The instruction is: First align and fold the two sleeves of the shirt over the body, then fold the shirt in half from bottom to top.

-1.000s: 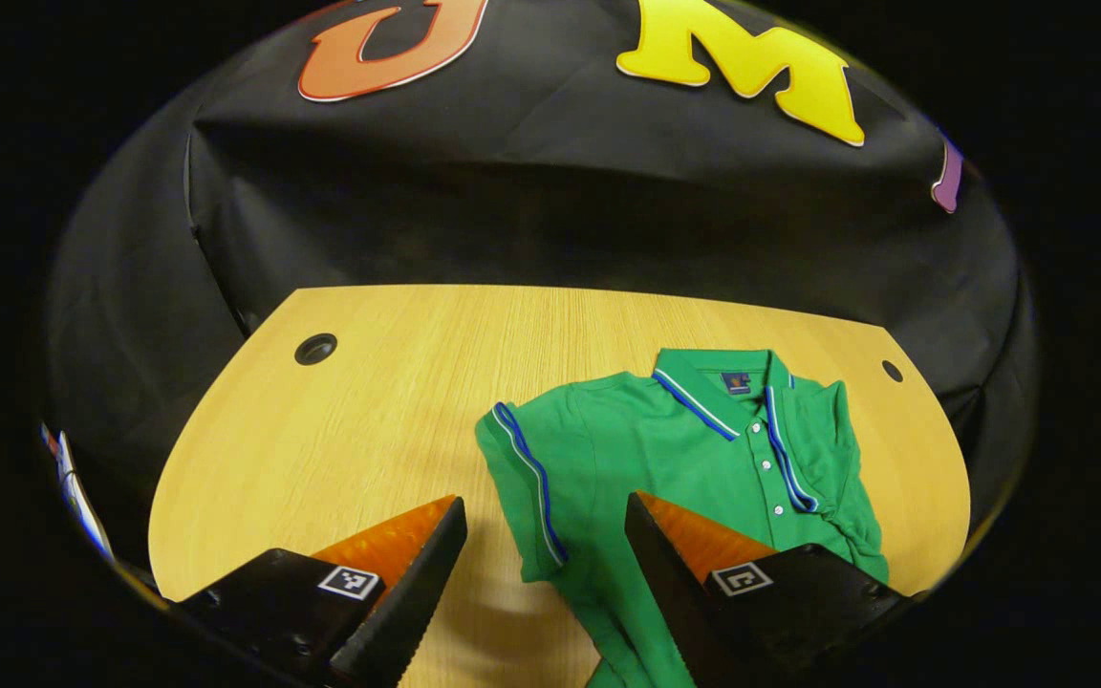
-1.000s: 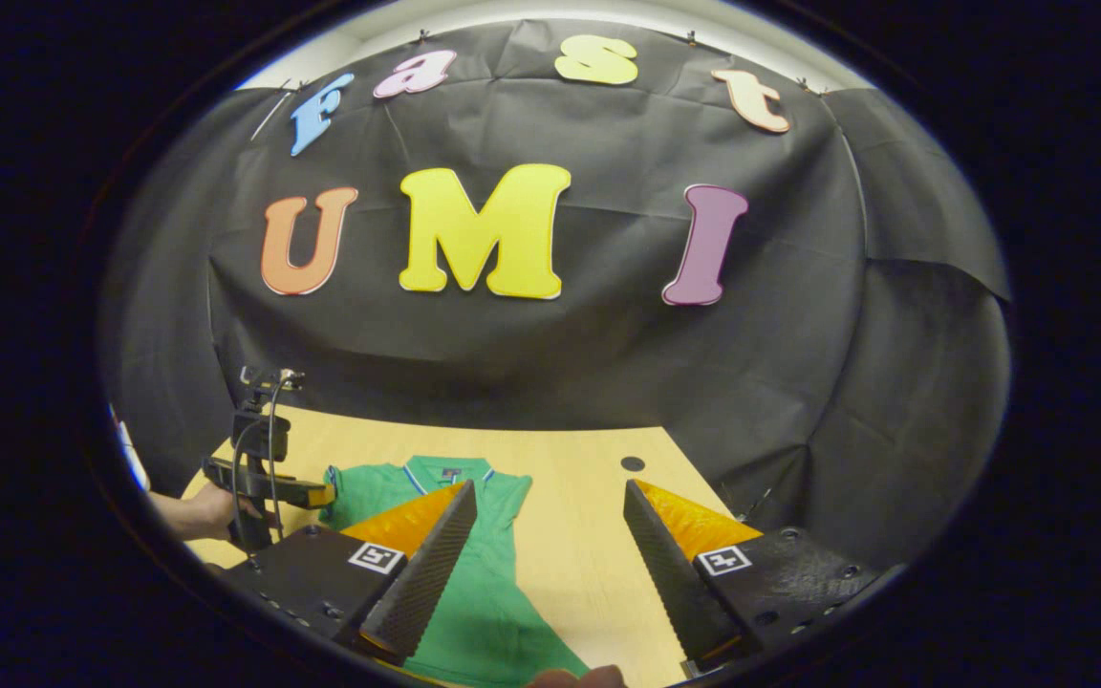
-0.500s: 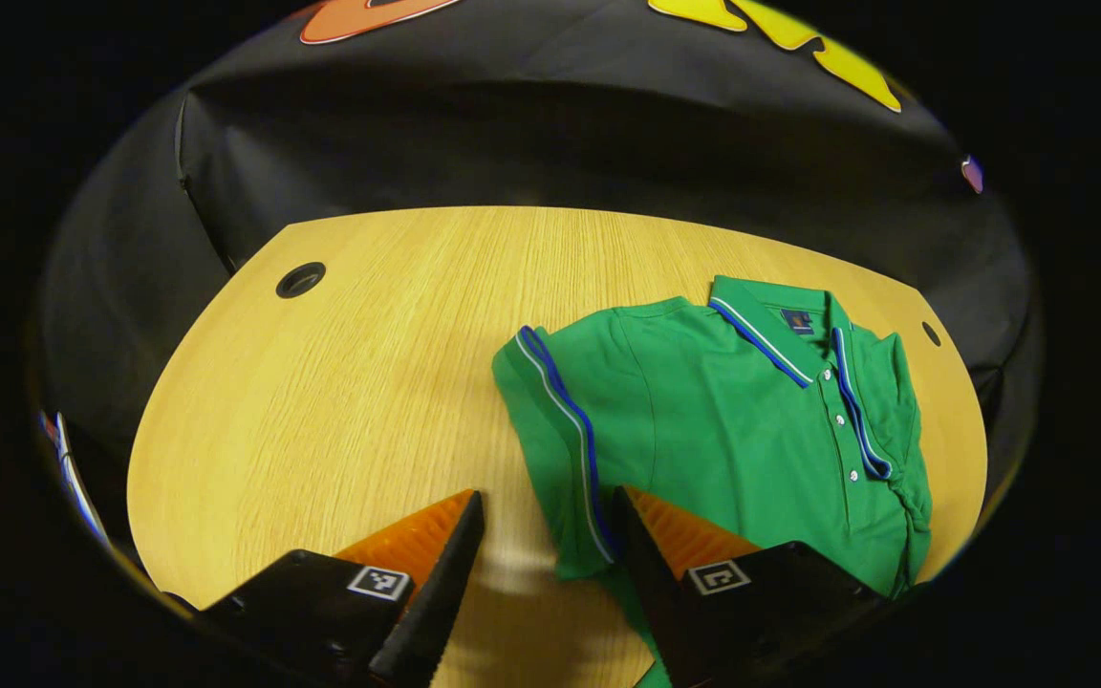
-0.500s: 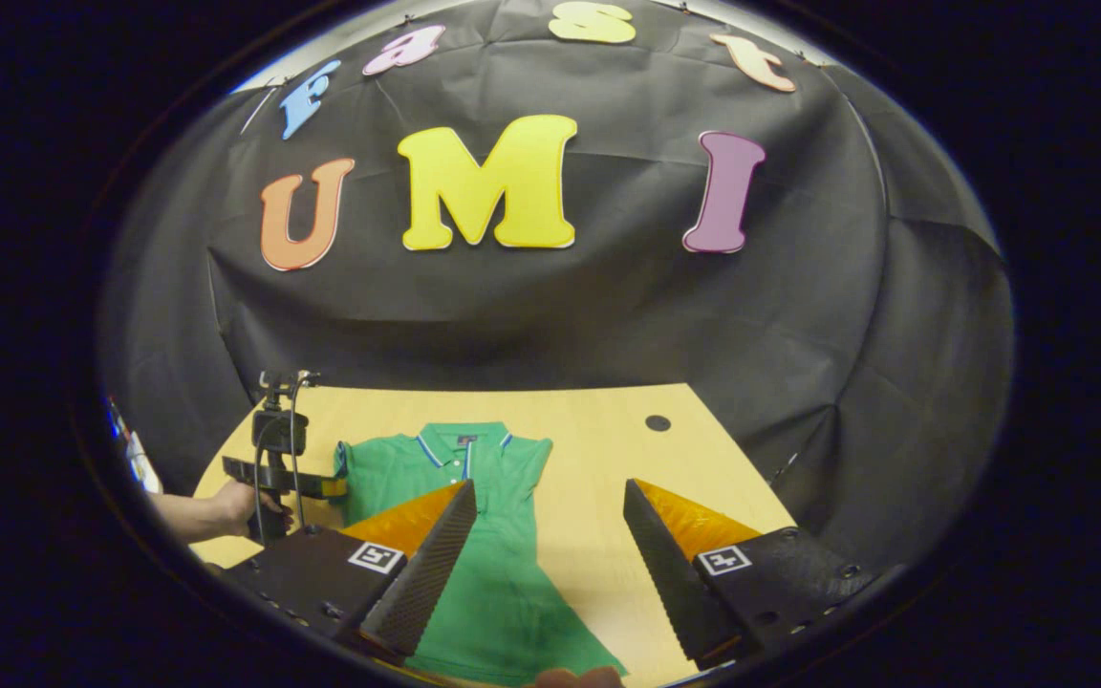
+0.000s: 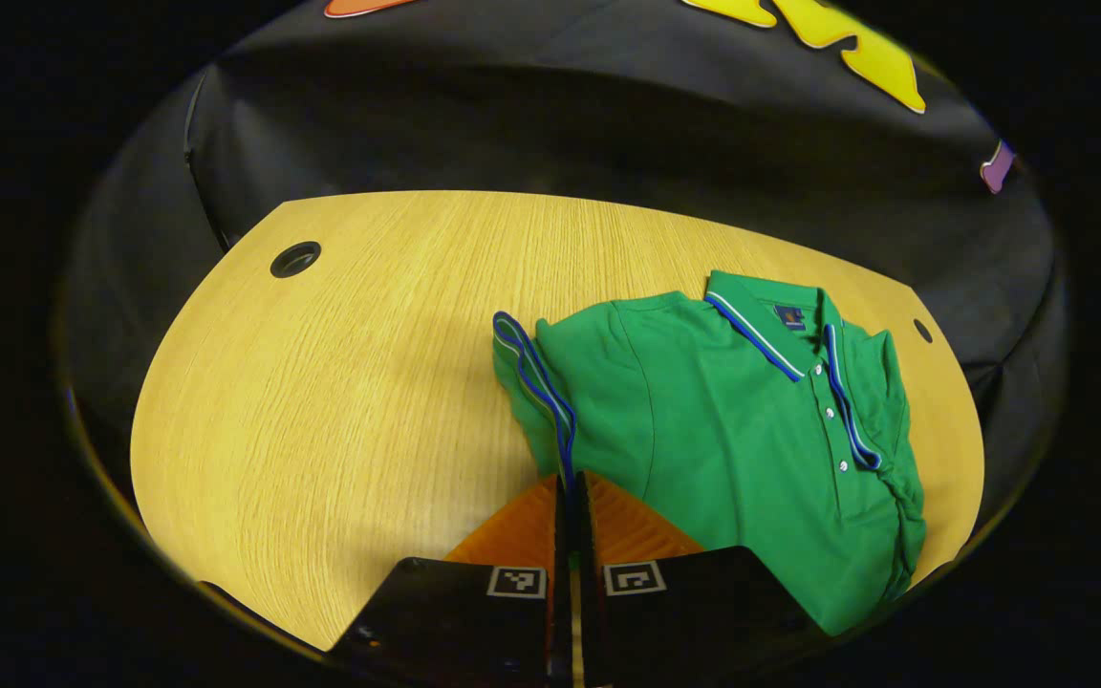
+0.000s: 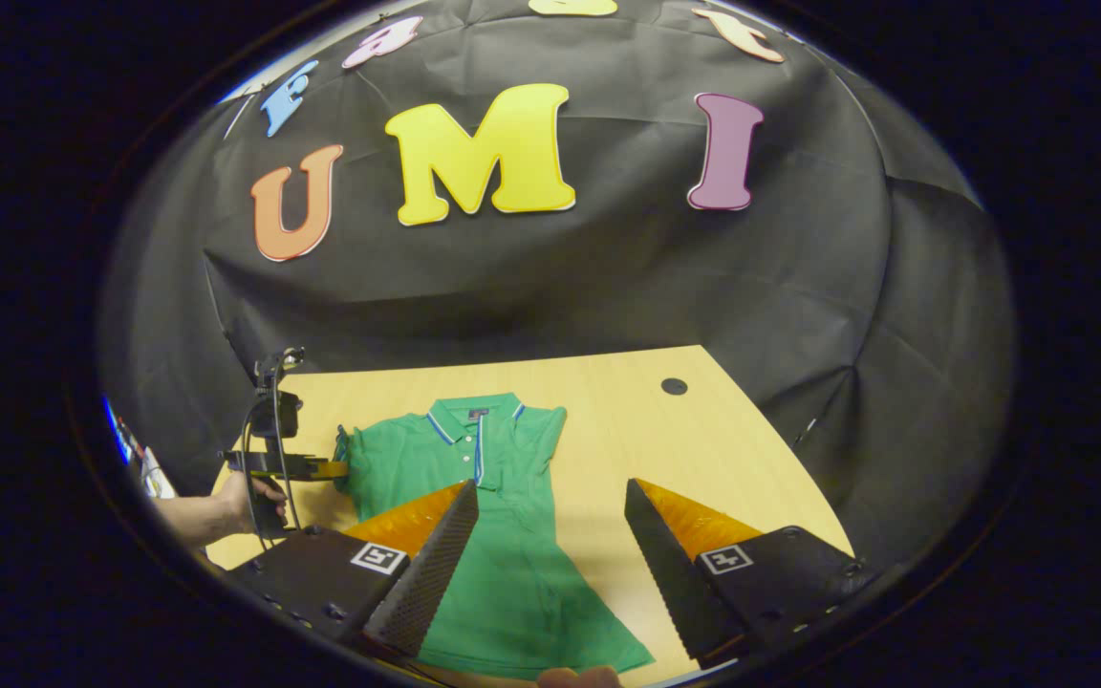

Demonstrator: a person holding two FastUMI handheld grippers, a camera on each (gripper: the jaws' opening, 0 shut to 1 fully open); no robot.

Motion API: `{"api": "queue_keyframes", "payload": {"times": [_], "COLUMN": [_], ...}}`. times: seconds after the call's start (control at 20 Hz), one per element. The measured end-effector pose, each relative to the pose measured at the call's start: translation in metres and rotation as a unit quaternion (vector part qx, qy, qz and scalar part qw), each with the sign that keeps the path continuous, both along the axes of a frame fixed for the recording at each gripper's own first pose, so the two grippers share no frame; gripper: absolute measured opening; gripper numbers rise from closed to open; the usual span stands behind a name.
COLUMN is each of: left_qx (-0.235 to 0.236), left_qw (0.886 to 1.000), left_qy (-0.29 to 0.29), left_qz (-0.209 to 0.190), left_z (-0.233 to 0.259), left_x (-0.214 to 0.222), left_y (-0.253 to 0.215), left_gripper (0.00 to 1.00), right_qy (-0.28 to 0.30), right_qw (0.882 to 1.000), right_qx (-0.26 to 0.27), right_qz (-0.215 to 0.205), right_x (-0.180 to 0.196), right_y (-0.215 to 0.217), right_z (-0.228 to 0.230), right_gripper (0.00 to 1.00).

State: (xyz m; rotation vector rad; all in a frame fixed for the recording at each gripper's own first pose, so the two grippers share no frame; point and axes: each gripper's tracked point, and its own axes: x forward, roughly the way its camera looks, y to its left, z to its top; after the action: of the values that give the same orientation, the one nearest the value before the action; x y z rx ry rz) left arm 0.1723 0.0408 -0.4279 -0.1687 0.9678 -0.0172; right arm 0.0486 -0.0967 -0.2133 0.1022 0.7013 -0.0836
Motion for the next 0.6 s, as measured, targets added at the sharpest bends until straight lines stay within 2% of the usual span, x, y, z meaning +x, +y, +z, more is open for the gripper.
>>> {"api": "queue_keyframes", "payload": {"times": [0.25, 0.4, 0.45, 0.6], "left_qx": [-0.022, -0.015, -0.007, 0.002], "left_qw": [1.000, 0.999, 0.998, 0.997], "left_qy": [-0.019, -0.041, -0.045, -0.057], "left_qz": [0.000, -0.023, -0.031, -0.052], "left_z": [0.025, 0.050, 0.057, 0.077], "left_x": [0.008, 0.022, 0.026, 0.036], "left_y": [-0.004, -0.019, -0.028, -0.053], "left_gripper": [0.06, 0.06, 0.06, 0.06], "right_qy": [0.011, 0.002, 0.000, -0.019], "right_qw": [1.000, 1.000, 1.000, 0.999], "right_qx": [0.020, 0.019, 0.022, 0.022], "right_qz": [0.001, -0.001, -0.005, -0.015], "right_x": [-0.003, -0.003, -0.003, -0.003], "right_y": [0.007, 0.004, 0.002, -0.007], "right_z": [-0.006, 0.004, 0.007, 0.021], "right_gripper": [0.95, 0.95, 0.92, 0.99]}}
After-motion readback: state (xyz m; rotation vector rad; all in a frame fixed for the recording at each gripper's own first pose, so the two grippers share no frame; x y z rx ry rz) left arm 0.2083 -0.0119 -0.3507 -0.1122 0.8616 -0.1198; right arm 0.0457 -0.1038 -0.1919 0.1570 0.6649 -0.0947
